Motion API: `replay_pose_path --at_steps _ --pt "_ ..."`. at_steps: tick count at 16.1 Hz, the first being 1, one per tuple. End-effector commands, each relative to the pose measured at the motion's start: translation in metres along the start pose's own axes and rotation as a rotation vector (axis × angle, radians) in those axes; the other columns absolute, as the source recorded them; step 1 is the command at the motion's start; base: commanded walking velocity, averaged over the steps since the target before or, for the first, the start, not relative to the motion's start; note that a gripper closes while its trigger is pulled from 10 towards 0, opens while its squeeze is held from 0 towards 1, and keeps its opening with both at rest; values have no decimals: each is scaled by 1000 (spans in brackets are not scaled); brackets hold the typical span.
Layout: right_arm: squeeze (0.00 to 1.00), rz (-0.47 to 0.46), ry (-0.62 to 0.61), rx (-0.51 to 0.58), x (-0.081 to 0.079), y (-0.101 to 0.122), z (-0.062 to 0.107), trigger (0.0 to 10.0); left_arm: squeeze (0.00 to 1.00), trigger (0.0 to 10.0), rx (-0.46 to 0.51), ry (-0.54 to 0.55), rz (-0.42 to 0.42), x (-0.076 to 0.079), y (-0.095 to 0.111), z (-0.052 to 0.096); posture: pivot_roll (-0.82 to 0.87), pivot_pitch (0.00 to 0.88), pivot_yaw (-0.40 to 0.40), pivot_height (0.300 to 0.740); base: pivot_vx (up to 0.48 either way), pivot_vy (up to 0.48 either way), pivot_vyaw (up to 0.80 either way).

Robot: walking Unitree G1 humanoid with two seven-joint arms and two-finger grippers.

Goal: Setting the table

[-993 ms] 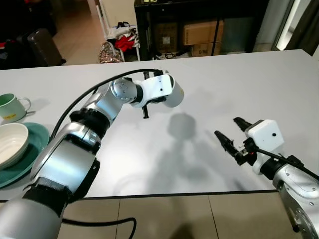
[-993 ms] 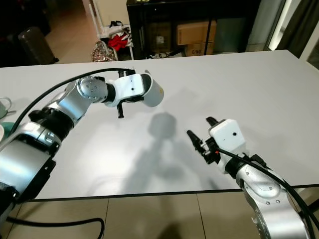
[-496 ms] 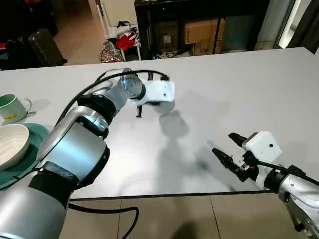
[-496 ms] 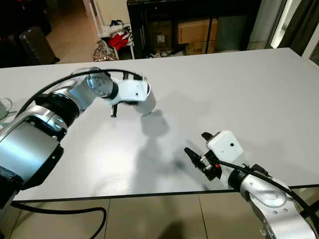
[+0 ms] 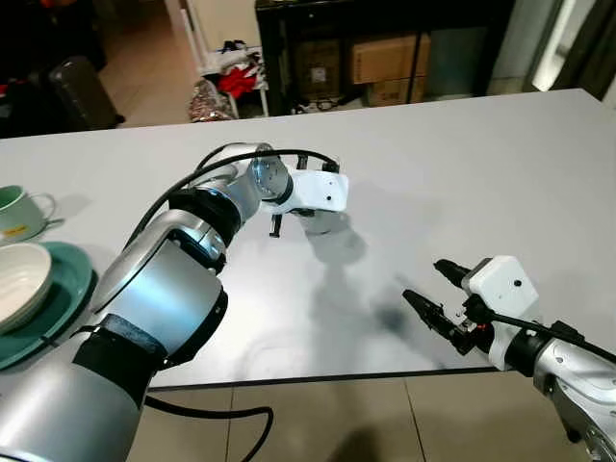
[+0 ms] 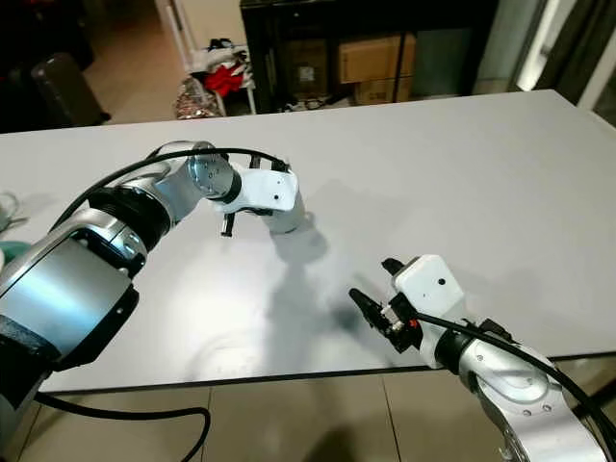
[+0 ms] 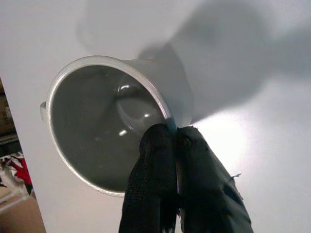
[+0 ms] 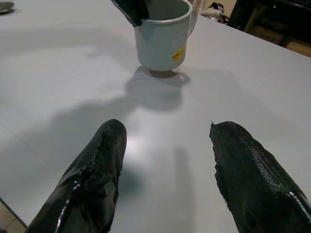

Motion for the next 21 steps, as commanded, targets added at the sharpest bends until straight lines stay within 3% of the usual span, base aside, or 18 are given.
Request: replay_pose_path --at_steps 1,2,3,4,10,12,13,14,15,16,18,20,21 --pt "0 -1 13 1 -5 1 -1 10000 98 10000 -19 15 -12 -6 -1 5 -330 0 150 740 0 0 0" --pt "0 -2 12 0 -6 1 0 10000 573 10000 -26 12 -14 -5 -2 5 -330 0 151 740 0 0 0" --pt "0 -3 12 0 -6 1 0 10000 945 10000 -33 14 -13 -5 -3 5 -331 0 153 740 0 0 0" --pt "0 -3 11 0 -6 1 -1 10000 1000 10000 -41 16 -14 -5 -4 5 -331 0 154 740 0 0 0" --pt "0 -2 8 4 -6 1 -1 10000 1000 10000 -70 61 -4 -8 -10 7 -331 0 154 740 0 0 0" --pt "0 -2 7 9 -6 2 0 10000 1000 10000 -9 118 47 -17 -8 15 -332 0 154 740 0 0 0" --pt "0 -8 -1 24 -7 5 3 10000 918 10000 80 166 109 -26 -8 26 -333 0 155 740 0 0 0" --pt "0 -20 -12 42 -6 8 4 10000 635 10000 129 196 142 -32 -10 35 -327 0 147 740 0 0 0" --pt "0 -31 -21 57 -6 10 6 10000 196 10000 176 218 172 -37 -11 42 -327 0 147 740 0 0 0" --pt "0 -56 -37 83 -4 14 7 10000 0 10000 261 265 227 -44 -13 54 -312 0 131 740 0 0 0" --pt "0 -129 -76 113 -3 16 5 10000 0 10000 389 345 403 -51 -22 68 -292 0 105 740 0 0 0" --pt "0 -190 -127 166 -5 20 -6 10000 0 10000 514 442 571 -42 -34 69 -277 0 86 740 0 0 0" --pt "1000 -185 -145 181 -9 21 -12 10000 0 10000 566 462 655 -27 -40 65 -267 0 75 740 0 0 0"
Point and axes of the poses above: a point about 5 cm out from each wrist's last joint towards the gripper, its own z axis pointing back from the gripper into the wrist, its own y axis along the axis of the wrist's last joint, x = y × z, the point moved 1 cm from there along -z, pointing out of the wrist towards the gripper, and after that the axes turned 7 degrees about -z, right-handed, at the moved point
